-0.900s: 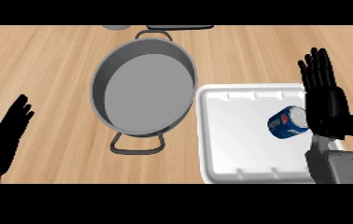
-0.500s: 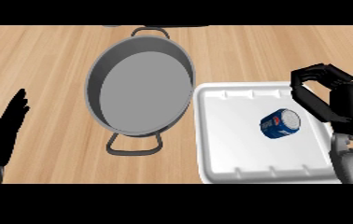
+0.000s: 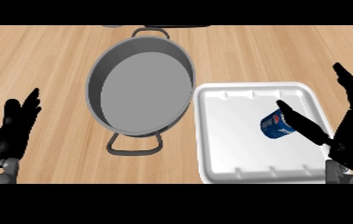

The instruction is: Pick the can from the tray and place it in the pot

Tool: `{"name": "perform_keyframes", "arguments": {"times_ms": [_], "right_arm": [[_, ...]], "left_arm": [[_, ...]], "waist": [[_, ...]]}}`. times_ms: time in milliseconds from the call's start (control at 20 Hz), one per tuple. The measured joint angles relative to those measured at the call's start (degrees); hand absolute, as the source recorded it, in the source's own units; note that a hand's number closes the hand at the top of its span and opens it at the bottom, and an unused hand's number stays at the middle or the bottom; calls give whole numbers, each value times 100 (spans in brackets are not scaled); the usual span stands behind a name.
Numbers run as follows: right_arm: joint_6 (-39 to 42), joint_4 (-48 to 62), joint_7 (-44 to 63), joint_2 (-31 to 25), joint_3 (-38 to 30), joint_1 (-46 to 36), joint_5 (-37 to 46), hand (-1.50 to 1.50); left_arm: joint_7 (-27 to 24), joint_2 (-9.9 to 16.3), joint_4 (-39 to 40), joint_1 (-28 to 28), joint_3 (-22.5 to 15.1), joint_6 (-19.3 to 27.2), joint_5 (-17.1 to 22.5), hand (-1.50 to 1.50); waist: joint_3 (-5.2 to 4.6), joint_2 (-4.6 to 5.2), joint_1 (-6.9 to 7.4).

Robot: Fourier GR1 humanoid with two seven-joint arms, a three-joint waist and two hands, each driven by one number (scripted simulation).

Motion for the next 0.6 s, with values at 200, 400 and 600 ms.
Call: {"name": "perform_keyframes", "arguments": {"times_ms": [200,400,600], "right_arm": [[865,-673,1277,-224,234,237,895,-150],[2116,-1320,2557,-535,340,278,1326,-150],[3523,-1864,3655,-781,530,138,1206,-150]], "left_arm": [[154,-36,-20,-45,-42,15,-58,0],[200,-71,3,-111,-59,16,-99,0],[307,-71,-35,-190,-88,26,-163,0]], "waist": [[-10,-12,14],[-16,-10,22],[-16,-3,88]]}}
